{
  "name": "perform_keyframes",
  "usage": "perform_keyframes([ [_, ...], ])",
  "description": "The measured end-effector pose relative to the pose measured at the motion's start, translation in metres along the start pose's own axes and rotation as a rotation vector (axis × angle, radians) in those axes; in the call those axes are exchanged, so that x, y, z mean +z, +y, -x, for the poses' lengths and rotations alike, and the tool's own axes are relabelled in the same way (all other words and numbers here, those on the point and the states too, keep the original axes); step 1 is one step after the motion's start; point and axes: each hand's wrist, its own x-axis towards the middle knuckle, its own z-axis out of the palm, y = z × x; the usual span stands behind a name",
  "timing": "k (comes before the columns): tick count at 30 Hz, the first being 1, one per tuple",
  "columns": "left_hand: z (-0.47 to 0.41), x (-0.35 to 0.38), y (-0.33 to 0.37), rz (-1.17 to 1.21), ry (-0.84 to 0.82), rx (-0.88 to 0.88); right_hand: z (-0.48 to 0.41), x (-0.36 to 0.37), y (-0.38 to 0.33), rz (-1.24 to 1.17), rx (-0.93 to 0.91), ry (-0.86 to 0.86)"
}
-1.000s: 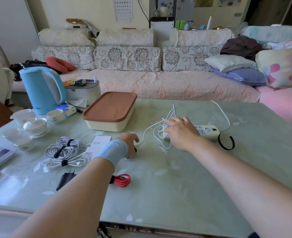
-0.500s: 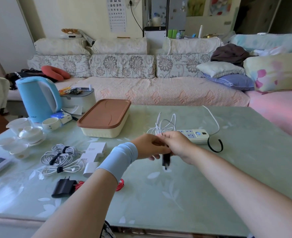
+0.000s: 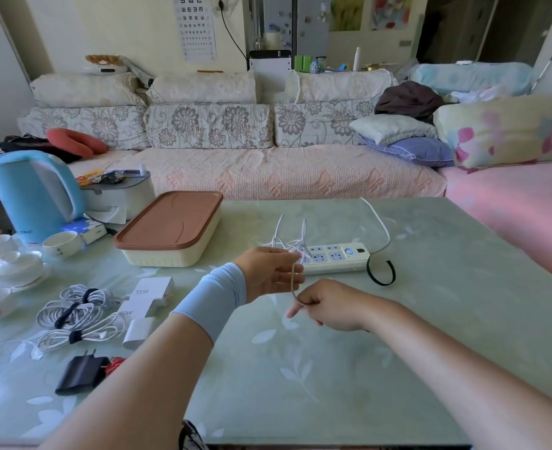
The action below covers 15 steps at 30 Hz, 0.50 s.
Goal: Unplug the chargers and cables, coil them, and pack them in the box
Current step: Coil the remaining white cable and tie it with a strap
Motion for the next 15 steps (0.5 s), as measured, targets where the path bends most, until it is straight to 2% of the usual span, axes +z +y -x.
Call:
perform_keyframes([
  [3, -0.007, -0.002, 0.004, 0.197, 0.081, 0.014, -0.004, -0.003, 0.01, 0.018, 0.031, -0.037],
  [5, -0.011, -0.005, 0.006, 0.217, 0.182, 0.046, -0.005, -0.005, 0.014, 0.016, 0.049, -0.073],
  [9, -0.011, -0.007, 0.003, -0.115, 0.347, 0.111, -0.012, -0.006, 0.017, -0.047, 0.048, -0.103],
  [11, -0.005, -0.006, 0.004, -0.252, 0.314, 0.118, -0.018, -0.003, 0.018, -0.166, -0.005, 0.002],
  [15, 0.013, -0.006, 0.01, -0.353, 0.079, 0.058, -0.021, -0.002, 0.012, -0.292, -0.202, 0.464],
])
